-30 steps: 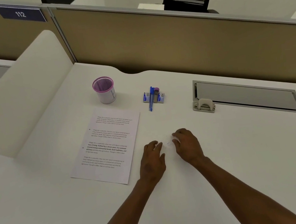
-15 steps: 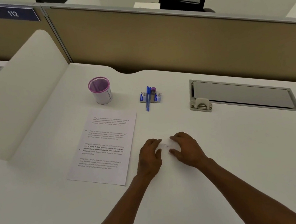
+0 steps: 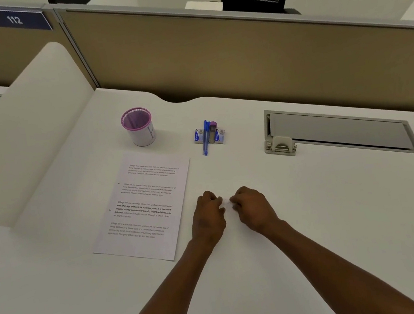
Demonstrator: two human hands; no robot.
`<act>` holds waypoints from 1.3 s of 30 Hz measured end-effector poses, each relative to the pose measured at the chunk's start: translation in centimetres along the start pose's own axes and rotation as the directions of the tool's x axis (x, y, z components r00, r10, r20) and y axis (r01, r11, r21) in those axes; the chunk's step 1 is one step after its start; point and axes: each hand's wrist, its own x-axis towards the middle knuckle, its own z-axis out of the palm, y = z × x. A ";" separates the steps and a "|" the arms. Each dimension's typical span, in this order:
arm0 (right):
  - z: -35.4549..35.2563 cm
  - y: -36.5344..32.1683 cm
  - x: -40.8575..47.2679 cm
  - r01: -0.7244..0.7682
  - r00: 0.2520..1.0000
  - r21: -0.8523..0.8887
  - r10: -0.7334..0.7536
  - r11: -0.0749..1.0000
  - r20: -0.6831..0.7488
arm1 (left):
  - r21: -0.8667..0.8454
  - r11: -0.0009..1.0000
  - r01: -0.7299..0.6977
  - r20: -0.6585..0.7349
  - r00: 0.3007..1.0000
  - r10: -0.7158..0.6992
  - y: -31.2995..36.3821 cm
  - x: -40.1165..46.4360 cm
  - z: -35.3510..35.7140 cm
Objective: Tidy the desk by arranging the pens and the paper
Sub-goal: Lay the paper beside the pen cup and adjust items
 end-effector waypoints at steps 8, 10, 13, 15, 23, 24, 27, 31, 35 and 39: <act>0.4 -0.7 0.7 0.057 0.996 -0.002 -0.057 0.998 0.072 | -0.014 1.000 -0.023 -0.009 1.000 0.023 0.3 0.6 -0.1; 0.2 -0.7 0.9 0.068 0.995 -0.033 -0.065 0.997 0.080 | -0.021 1.000 0.000 -0.003 1.000 0.000 0.5 0.8 -0.1; -0.1 -0.7 1.3 0.060 0.995 -0.038 -0.057 0.997 0.077 | 0.046 0.999 -0.002 0.038 0.999 0.000 0.8 1.2 -0.2; -0.3 -0.7 1.4 0.051 0.995 -0.039 -0.047 0.998 0.083 | 0.072 0.997 -0.012 0.048 0.999 0.009 0.8 1.3 -0.2; -0.4 -0.8 1.0 0.003 0.999 -0.096 0.001 0.995 0.041 | 0.087 0.994 -0.063 0.030 0.998 0.061 1.0 1.4 0.0; -0.2 -0.9 0.8 -0.002 1.000 -0.098 0.005 0.995 0.029 | 0.088 0.994 -0.068 0.027 0.997 0.066 1.0 1.3 0.0; 0.2 -1.1 0.6 -0.020 1.000 -0.098 0.022 0.995 0.022 | 0.075 0.994 -0.077 0.014 0.997 0.076 0.9 1.0 0.3; 0.4 -1.2 0.9 -0.083 0.996 -0.054 0.084 0.995 0.020 | 0.111 0.992 -0.059 0.041 0.998 0.054 1.3 0.8 0.3; 0.0 -1.2 1.6 -0.179 0.984 0.085 0.178 0.980 0.018 | 0.109 0.993 -0.040 0.085 0.996 0.031 1.4 1.0 0.4; -1.4 -1.1 2.2 -0.256 0.964 0.351 0.267 0.901 0.019 | -0.052 0.998 0.027 0.020 0.999 -0.026 1.5 2.0 -0.3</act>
